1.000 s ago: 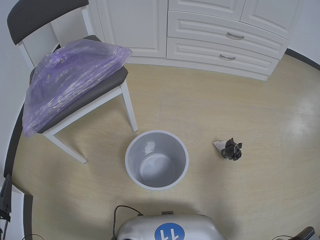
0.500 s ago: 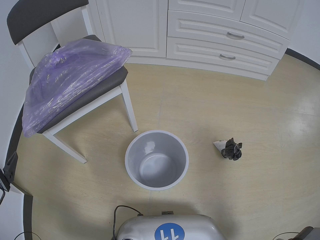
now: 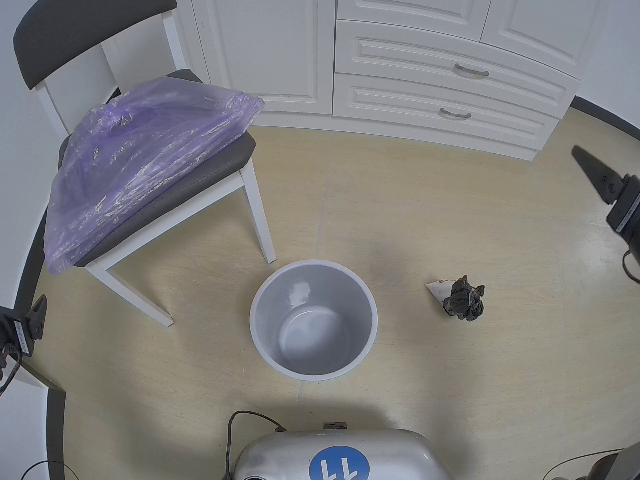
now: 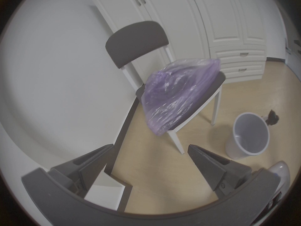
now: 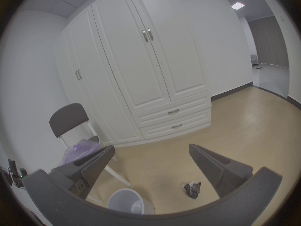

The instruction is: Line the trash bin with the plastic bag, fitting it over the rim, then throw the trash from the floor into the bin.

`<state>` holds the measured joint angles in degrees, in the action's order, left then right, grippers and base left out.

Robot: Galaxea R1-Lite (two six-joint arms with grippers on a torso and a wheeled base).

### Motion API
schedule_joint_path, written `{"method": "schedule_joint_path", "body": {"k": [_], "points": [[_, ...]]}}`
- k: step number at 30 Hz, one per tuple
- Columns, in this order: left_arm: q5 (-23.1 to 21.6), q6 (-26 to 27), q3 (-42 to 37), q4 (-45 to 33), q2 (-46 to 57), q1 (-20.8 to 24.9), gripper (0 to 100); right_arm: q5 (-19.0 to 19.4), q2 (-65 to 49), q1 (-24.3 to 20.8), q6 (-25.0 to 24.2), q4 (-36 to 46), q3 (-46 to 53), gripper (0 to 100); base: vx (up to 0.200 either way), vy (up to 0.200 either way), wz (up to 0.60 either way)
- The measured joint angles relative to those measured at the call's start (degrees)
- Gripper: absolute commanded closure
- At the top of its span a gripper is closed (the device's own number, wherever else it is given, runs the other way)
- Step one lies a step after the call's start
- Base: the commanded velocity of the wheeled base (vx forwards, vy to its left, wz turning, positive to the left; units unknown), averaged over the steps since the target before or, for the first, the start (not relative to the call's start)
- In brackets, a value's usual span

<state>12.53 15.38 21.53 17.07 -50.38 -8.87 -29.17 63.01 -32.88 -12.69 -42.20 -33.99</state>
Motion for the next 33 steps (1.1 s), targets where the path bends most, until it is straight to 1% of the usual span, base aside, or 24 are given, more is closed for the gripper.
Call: {"method": "schedule_joint_path", "body": {"k": [4,8,10,17,21,24,27,33], "points": [[-0.3,0.6,-1.2,1.5,-4.1,-2.1,0,-1.0,2.7,-2.1,-0.6,-0.5,1.2,0,0.0,0.0,0.0],[-0.5,0.6,-1.7,2.3,-7.8,-2.6,0,-1.0,3.9,-2.7,-0.9,-0.7,1.9,0,0.0,0.0,0.0],[-0.5,0.6,-1.8,4.1,-9.8,-2.6,0,-1.0,4.2,-2.8,-0.9,-0.8,2.0,0,0.0,0.0,0.0],[-0.4,0.0,-2.8,16.2,-17.5,-2.8,0,-1.0,5.2,-3.0,-1.4,-0.8,2.1,0,0.0,0.0,0.0],[-0.4,-1.7,-3.5,25.0,-22.4,-3.4,0,-1.0,5.7,-3.1,-1.8,-0.8,2.1,0,0.0,0.0,0.0],[-0.4,-3.2,-4.0,29.8,-25.7,-3.9,0,-1.0,6.0,-3.5,-2.1,-0.8,2.0,0,0.0,0.0,0.0],[-0.5,-4.7,-4.2,31.5,-28.5,-4.5,0,-1.0,6.1,-4.1,-2.2,-0.8,2.0,0,0.0,0.0,0.0],[-0.4,-6.5,-2.9,32.2,-32.0,-5.9,0,-0.9,6.3,-4.5,-3.3,-0.8,2.1,0,0.0,0.0,0.0]]}}
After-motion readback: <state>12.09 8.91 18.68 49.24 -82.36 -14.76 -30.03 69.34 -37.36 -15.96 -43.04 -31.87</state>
